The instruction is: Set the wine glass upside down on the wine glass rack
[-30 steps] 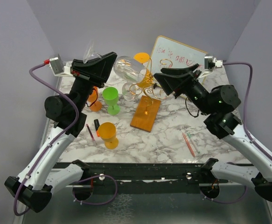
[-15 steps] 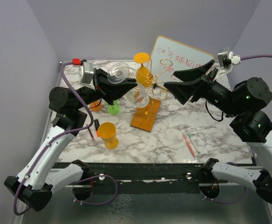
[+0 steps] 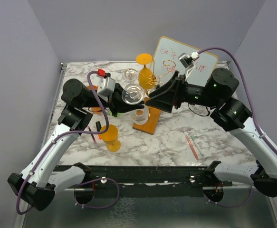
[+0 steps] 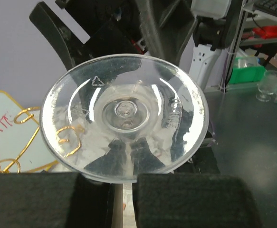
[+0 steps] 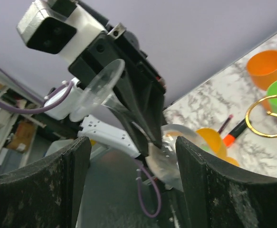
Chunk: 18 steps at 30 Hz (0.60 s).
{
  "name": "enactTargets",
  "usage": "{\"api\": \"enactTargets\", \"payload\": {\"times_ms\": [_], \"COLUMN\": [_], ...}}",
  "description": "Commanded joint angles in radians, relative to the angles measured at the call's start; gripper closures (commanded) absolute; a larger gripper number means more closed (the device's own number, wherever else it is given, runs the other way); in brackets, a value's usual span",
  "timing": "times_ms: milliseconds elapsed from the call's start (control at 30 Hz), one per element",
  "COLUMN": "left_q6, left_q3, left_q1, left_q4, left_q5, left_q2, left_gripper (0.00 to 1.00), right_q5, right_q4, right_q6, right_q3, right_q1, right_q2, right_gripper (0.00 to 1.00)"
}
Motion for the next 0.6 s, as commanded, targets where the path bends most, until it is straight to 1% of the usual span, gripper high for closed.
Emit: {"api": "enactTargets", "payload": {"times_ms": [0, 67, 200, 300, 433, 567], "left_q6": [0.254, 0.314, 0.349, 0.365, 0.433, 0.498], "left_q3": [0.038, 0.048, 0.036, 0.031, 0.030, 0.027], "left_q1": [-0.001, -0.001, -0.001, -0.001, -0.001, -0.001], "left_q4": [-0.261, -0.324, -0.341, -0.342, -0.376, -0.416], "left_q5": [0.050, 0.062, 0.079, 0.079, 0.106, 0.120], "left_q2": [0.016, 0.028, 0.039, 0.042, 0.033, 0.028], "left_gripper": [1.00, 1.00, 1.00, 1.00, 1.00, 1.00], "right_q5": [-0.152, -0.148, -0.126, -0.085, -0.002, -0.017], "right_q4": [0.118, 0.124, 0.094, 0.039, -0.031, -0.023], "right_q6": [0.138, 0.155, 0.195, 0.216, 0.215, 0.237], "right_q3": [-0.029, -0.030, -0.015, 0.004, 0.008, 0.006], "right_q1": [0.003, 0.004, 0.004, 0.004, 0.004, 0.004], "right_q2": [-0.008, -0.004, 0.027, 0.059, 0.081, 0.101], "right_gripper": [0.25, 0.25, 0.28, 0.35, 0.40, 0.48]}}
